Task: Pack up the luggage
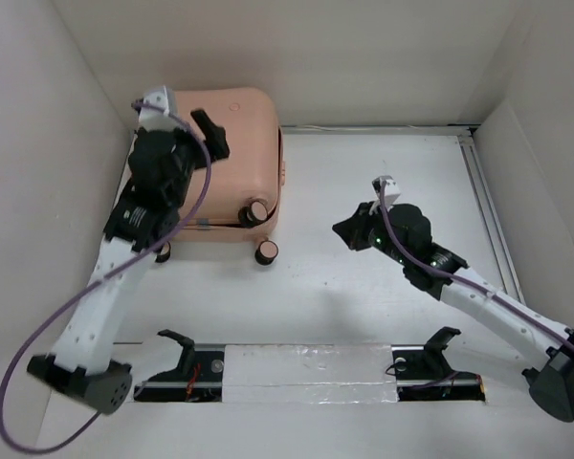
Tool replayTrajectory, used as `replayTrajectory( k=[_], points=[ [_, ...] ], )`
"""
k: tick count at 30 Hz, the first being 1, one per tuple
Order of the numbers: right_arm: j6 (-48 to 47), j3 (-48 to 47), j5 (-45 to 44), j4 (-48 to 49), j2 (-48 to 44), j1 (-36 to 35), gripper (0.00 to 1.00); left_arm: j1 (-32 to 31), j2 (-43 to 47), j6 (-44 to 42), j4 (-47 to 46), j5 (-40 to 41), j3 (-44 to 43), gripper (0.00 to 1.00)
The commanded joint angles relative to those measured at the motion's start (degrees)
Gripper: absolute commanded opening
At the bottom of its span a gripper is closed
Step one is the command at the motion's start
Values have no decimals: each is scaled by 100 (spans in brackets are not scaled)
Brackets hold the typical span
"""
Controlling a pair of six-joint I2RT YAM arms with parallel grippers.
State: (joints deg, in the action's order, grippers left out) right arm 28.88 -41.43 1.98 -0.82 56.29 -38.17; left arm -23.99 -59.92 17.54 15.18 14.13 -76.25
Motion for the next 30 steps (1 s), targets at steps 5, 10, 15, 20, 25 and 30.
replayTrajectory(
  k=[5, 10, 15, 20, 25, 30],
  points=[
    [-23, -936, -303, 601, 970, 29, 0, 1851, -2567, 1251, 82, 2, -2164, 71],
    [-225, -1507, -549, 601, 1928, 29, 0, 3328, -3753, 1445, 459, -682, -3290, 69],
    [-287, -2385, -734, 662, 2947, 91, 0, 4470, -4888, 1392, 820, -1201, -3818, 63],
    [-287, -3124, -664, 662, 4046, 266, 0, 4640, -5503, 1111, 793, -1729, -4133, 62],
    [-287, -3801, -611, 662, 4794, 319, 0, 4640, -6583, 1111, 1242, -2204, -4689, 60],
    [-287, -4004, -672, 662, 5242, 433, 0, 4105, -6761, 751, 1180, -2187, -4469, 58]
  ],
)
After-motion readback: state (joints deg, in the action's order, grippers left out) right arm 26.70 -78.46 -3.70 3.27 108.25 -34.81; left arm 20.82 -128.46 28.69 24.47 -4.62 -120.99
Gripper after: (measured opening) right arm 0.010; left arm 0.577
